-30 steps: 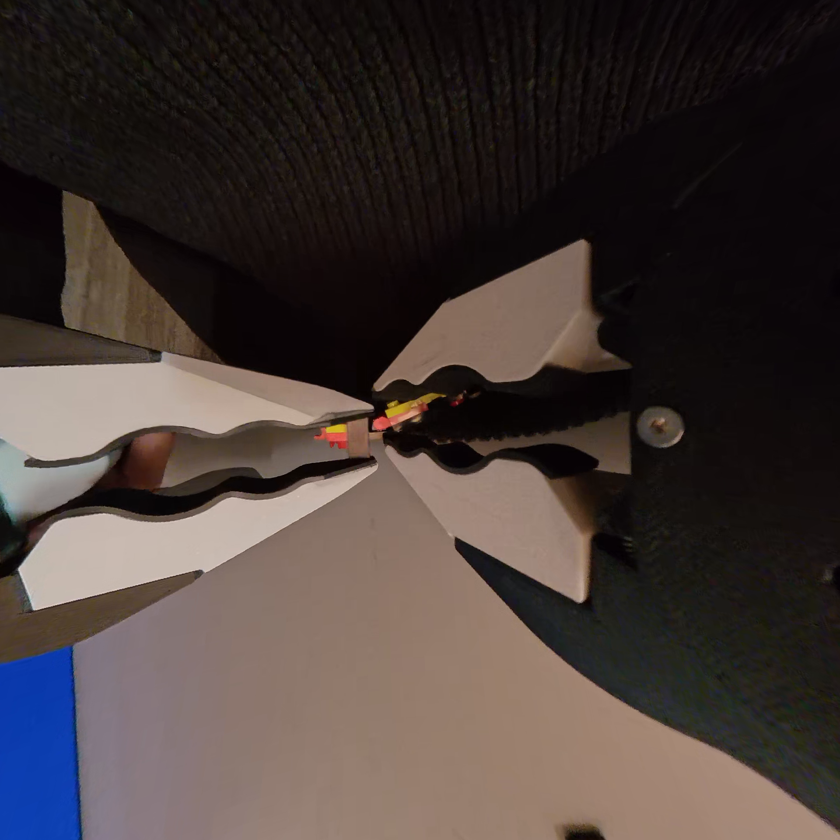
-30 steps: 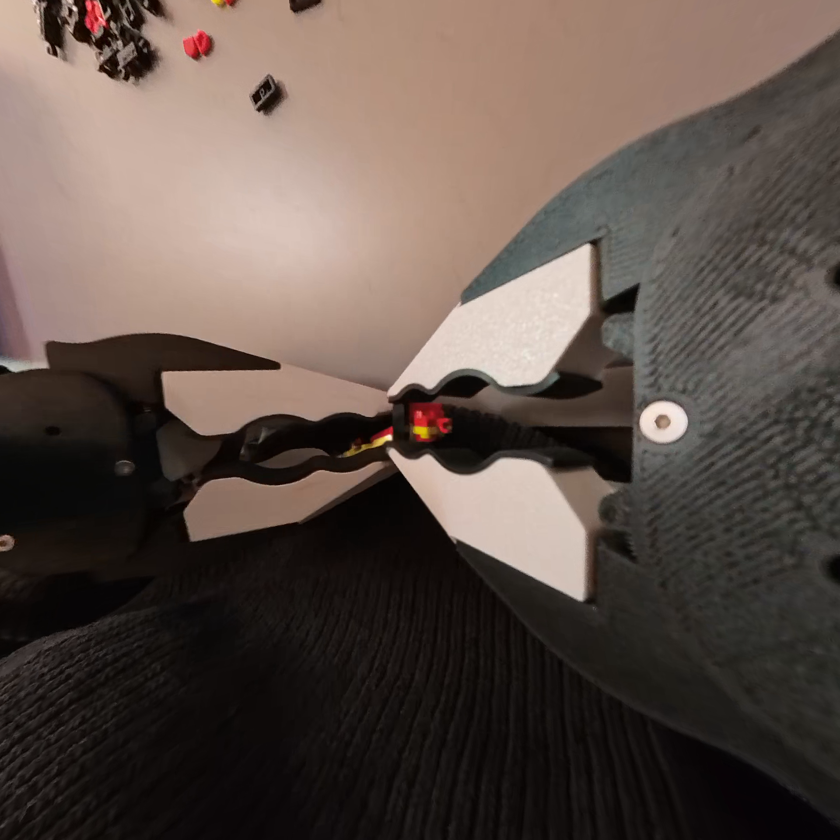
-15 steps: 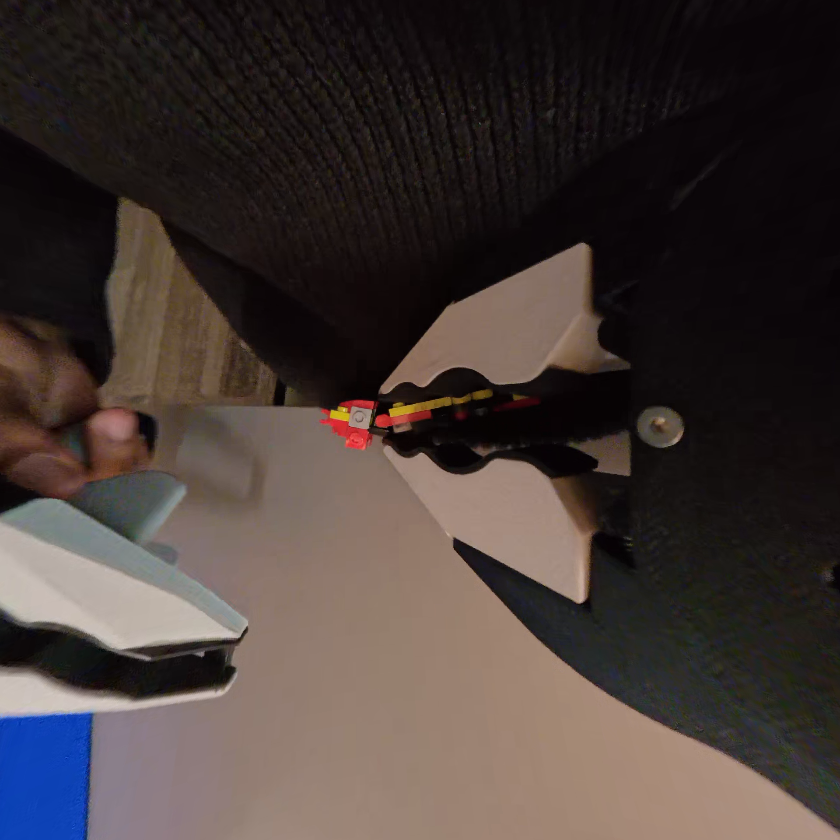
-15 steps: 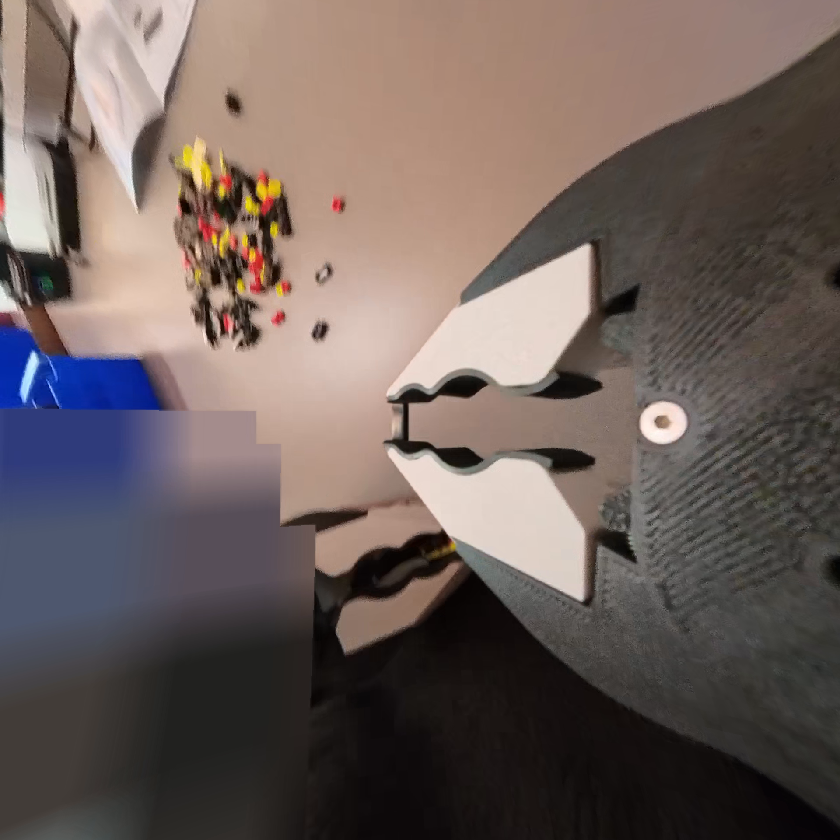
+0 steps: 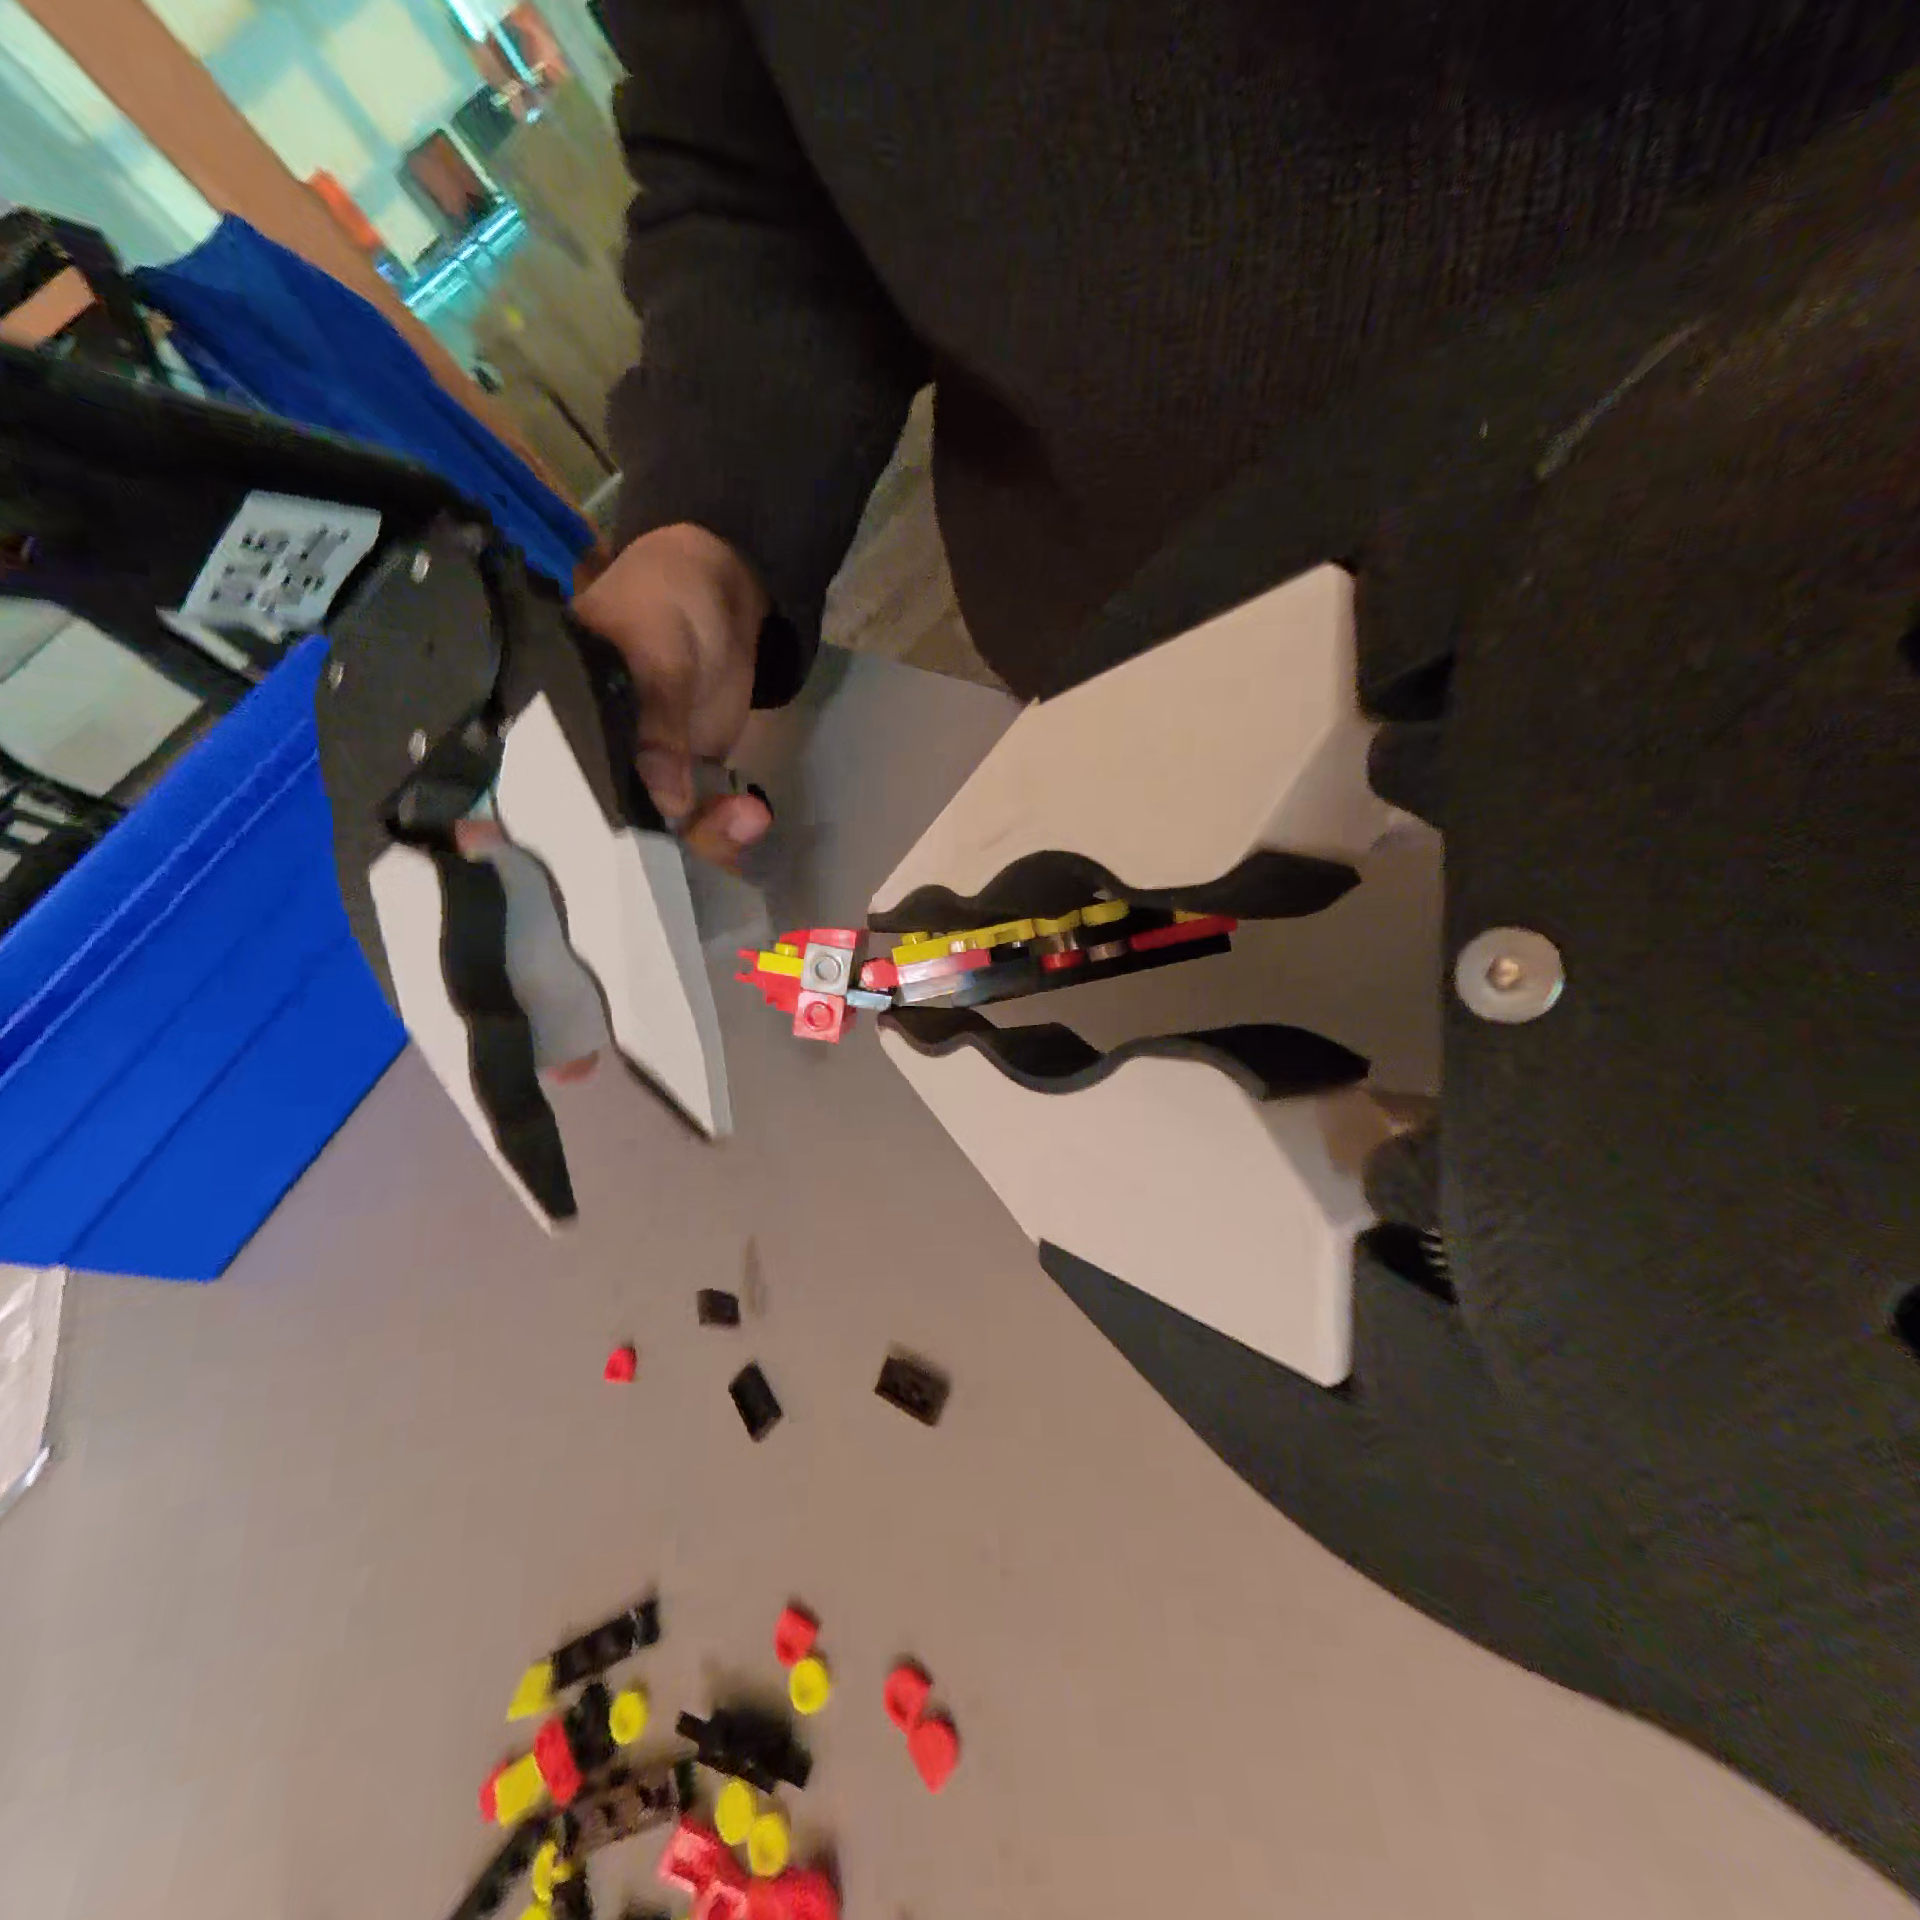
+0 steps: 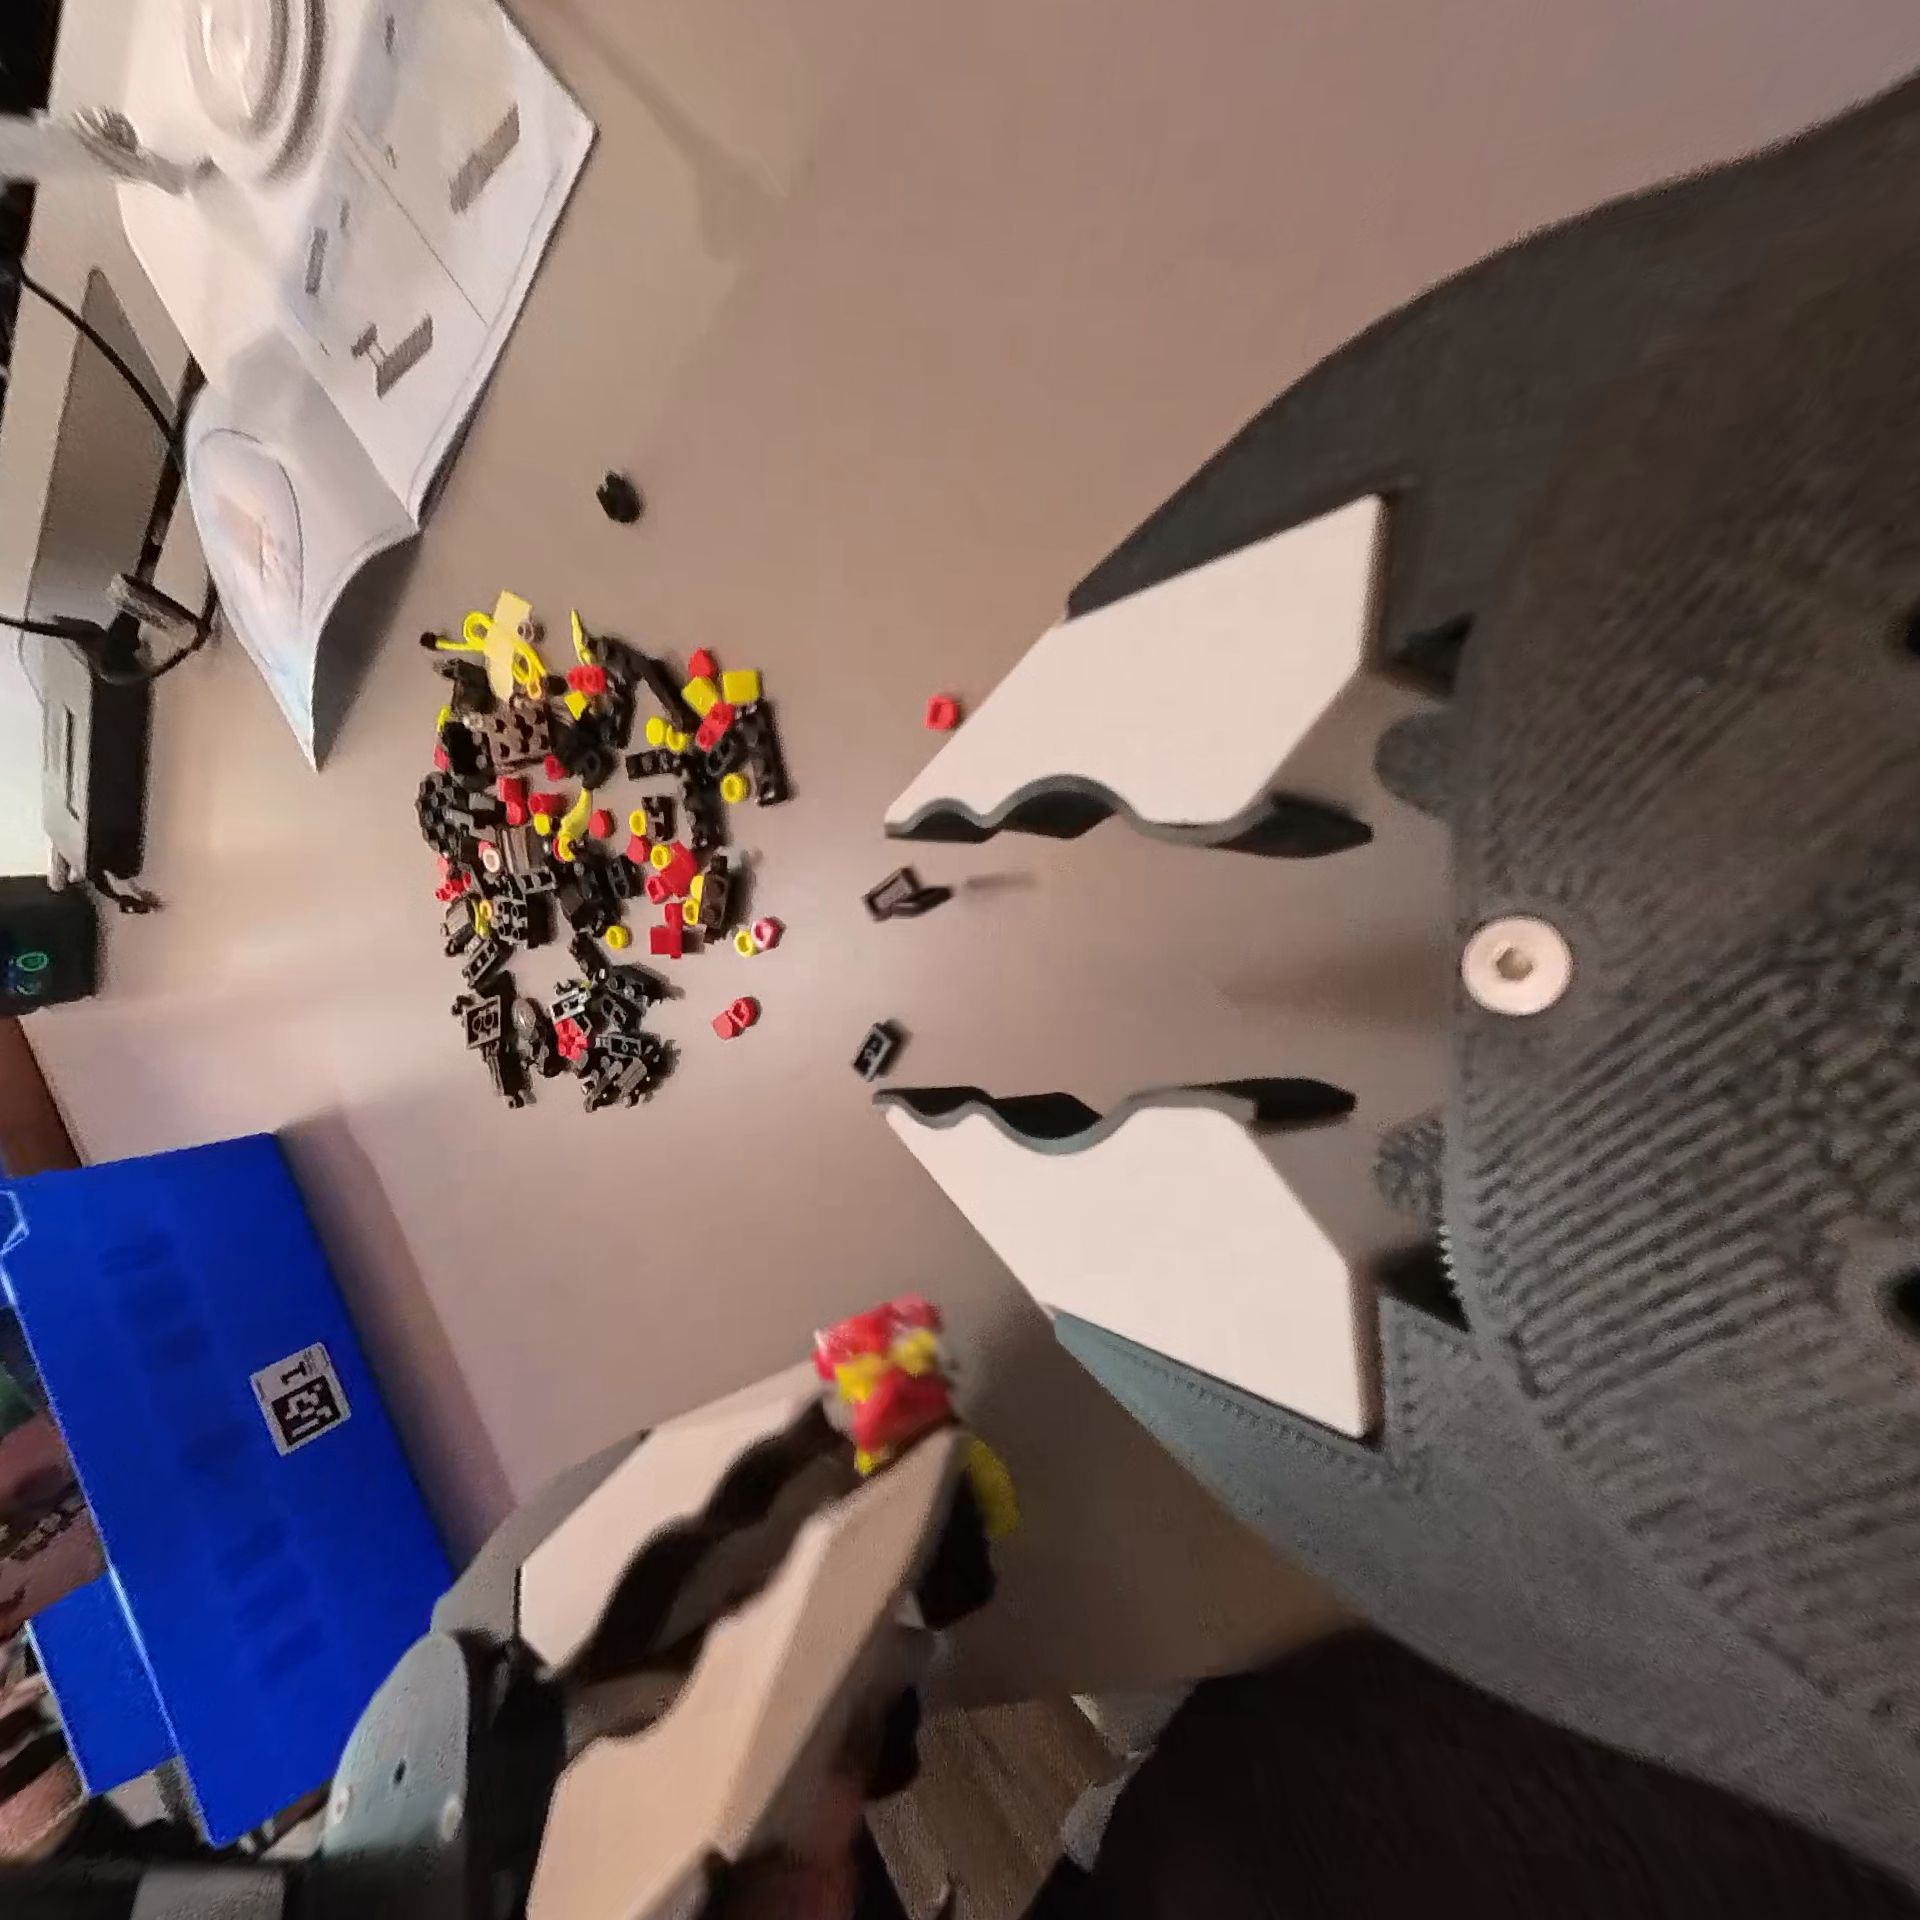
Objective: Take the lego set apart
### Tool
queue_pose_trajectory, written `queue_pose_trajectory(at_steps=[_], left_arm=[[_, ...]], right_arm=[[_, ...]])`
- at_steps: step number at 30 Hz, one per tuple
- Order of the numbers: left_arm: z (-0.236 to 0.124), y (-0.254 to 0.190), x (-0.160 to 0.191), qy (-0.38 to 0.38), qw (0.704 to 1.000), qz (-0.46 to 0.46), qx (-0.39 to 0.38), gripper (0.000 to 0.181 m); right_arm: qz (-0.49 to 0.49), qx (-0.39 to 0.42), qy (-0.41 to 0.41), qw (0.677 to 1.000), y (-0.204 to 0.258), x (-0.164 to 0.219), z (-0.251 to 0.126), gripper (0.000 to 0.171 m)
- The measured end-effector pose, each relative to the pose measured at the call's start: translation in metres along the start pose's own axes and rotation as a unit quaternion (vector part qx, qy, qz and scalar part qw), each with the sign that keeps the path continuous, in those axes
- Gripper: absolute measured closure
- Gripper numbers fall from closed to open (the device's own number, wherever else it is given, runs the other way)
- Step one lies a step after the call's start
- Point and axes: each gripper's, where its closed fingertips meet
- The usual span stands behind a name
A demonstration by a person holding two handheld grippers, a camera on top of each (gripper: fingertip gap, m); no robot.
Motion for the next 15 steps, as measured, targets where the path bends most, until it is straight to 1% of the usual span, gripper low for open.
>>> queue_pose_trajectory(at_steps=[1,4,8,11,15], left_arm=[[-0.001,0.003,-0.001,-0.003,1.000,-0.005,-0.006,0.170],[0.000,0.007,-0.001,-0.004,1.000,-0.007,-0.016,0.170],[0.006,0.007,0.003,0.006,0.999,0.019,-0.028,0.169],[0.009,0.007,0.003,0.005,0.998,0.041,-0.045,0.170],[0.015,0.005,0.002,0.003,0.992,0.103,-0.075,0.170]], right_arm=[[-0.003,0.011,-0.004,1.000,-0.002,0.000,-0.010,0.125],[-0.011,0.032,-0.021,0.999,-0.002,-0.004,-0.039,0.125],[0.001,0.007,-0.061,0.998,0.022,-0.009,-0.061,0.128],[0.041,-0.028,-0.060,0.997,0.043,0.002,-0.060,0.133],[0.123,-0.081,-0.033,0.988,0.058,0.017,-0.046,0.134]])
Point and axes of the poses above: each gripper's, where its closed fingertips meet, z out along the fingers, x out of its underside, y = z × x across the jaws, and after that the axes turned 2 degrees about -x, right-handed
